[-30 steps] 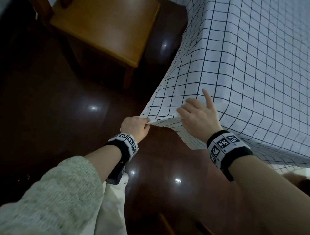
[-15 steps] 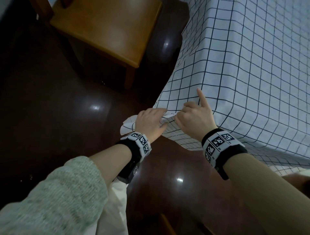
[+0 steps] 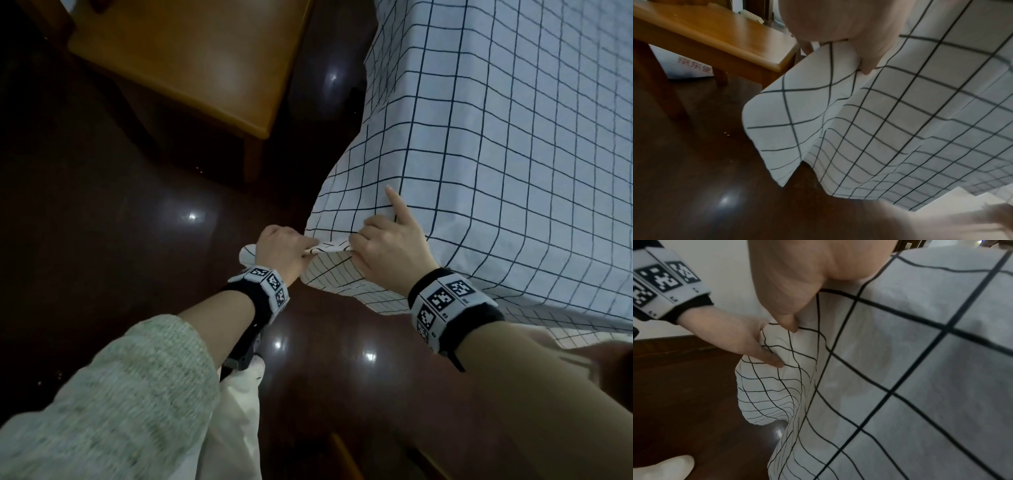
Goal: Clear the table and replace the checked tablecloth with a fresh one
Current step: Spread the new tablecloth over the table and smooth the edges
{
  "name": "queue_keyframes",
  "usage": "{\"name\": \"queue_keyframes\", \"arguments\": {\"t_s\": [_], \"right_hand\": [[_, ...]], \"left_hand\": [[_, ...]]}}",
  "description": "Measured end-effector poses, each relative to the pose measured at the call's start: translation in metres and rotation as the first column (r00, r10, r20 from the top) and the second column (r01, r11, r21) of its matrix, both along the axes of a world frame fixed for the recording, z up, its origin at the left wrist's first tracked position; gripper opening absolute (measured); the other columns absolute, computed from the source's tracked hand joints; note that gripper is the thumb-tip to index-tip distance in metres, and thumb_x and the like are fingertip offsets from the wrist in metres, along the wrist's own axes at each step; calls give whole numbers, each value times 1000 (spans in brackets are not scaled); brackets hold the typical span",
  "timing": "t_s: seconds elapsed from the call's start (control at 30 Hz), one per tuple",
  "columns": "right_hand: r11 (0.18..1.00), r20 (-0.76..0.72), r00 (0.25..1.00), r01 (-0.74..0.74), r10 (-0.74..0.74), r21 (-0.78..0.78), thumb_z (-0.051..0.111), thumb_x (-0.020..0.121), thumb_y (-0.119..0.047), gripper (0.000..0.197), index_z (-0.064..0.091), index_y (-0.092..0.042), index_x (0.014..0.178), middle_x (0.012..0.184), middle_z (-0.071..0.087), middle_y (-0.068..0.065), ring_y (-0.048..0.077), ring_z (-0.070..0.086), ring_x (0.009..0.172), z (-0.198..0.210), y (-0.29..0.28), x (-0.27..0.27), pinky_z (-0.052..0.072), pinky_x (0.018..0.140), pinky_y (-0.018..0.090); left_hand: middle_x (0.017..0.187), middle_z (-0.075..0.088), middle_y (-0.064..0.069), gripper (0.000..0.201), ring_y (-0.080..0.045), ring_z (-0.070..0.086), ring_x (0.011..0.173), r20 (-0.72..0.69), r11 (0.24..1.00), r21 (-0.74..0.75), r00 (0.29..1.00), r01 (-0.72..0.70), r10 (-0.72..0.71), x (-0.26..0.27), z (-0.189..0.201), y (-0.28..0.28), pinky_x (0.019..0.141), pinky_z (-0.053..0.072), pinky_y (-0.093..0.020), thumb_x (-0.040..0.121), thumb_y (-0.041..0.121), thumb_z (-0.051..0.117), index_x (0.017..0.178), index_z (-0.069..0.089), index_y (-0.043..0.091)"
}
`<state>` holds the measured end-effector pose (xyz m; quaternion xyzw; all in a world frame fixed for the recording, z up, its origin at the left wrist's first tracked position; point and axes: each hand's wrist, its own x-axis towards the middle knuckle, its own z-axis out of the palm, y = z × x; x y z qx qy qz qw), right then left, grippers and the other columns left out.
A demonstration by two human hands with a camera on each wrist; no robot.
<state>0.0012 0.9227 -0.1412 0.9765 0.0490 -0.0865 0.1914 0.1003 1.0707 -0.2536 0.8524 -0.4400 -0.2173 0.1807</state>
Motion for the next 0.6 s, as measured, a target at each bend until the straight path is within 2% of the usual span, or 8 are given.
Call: {"name": "queue_keyframes", "arguments": {"t_s": [0.07, 0.17, 0.3, 0.4, 0.47, 0.6], "right_hand": [[1000, -5, 1000, 5, -5, -29, 55, 86, -14, 27, 64, -15, 61, 51, 56, -3, 19, 61, 65, 1, -1, 1, 10, 118, 56], [999, -46, 999, 11, -13, -52, 59, 82, -11, 26, 62, -15, 57, 48, 54, -4, 19, 60, 62, 2, 0, 2, 9, 117, 57], [998, -110, 993, 25, -32, -62, 59, 80, -7, 29, 58, -16, 52, 45, 50, -4, 19, 57, 57, 4, 2, 3, 9, 117, 57], [996, -144, 988, 46, -56, -71, 61, 76, -5, 29, 54, -16, 49, 40, 44, -5, 18, 51, 50, 8, 10, 7, 8, 117, 58], [997, -146, 987, 55, -63, -58, 63, 71, -4, 29, 50, -15, 47, 36, 34, -5, 18, 43, 42, 10, 17, 12, 10, 117, 57], [994, -109, 988, 109, -108, 1, 69, 61, -1, 43, 33, -15, 43, 37, 2, -8, 12, 20, 33, 5, 30, 27, 27, 109, 56]], "left_hand": [[85, 68, 4, 27, -17, 59, 89, 21, 998, 54, 999, 41, -42, 6, -6, 12, 91, 33, -31, 94, 39, 50, 116, 66, 37], [78, 64, 7, 27, -16, 59, 83, 79, 987, 133, 992, 93, -104, 16, -12, 28, 89, 34, -29, 95, 42, 47, 114, 65, 39], [94, 69, 5, 32, -18, 61, 96, 76, 971, 202, 987, 124, -142, 30, -17, 46, 94, 34, -32, 96, 48, 44, 121, 62, 39], [99, 70, 4, 33, -19, 60, 101, 66, 971, 216, 991, 99, -116, 37, -20, 56, 96, 32, -33, 96, 49, 43, 117, 65, 38], [97, 70, 5, 32, -18, 59, 100, 48, 973, 227, 997, 47, -60, 40, -20, 59, 95, 32, -33, 96, 49, 43, 114, 67, 38], [102, 70, 7, 32, -18, 58, 104, -4, 968, 246, 998, -58, 60, 48, -24, 68, 93, 33, -33, 96, 48, 44, 117, 66, 38]]}}
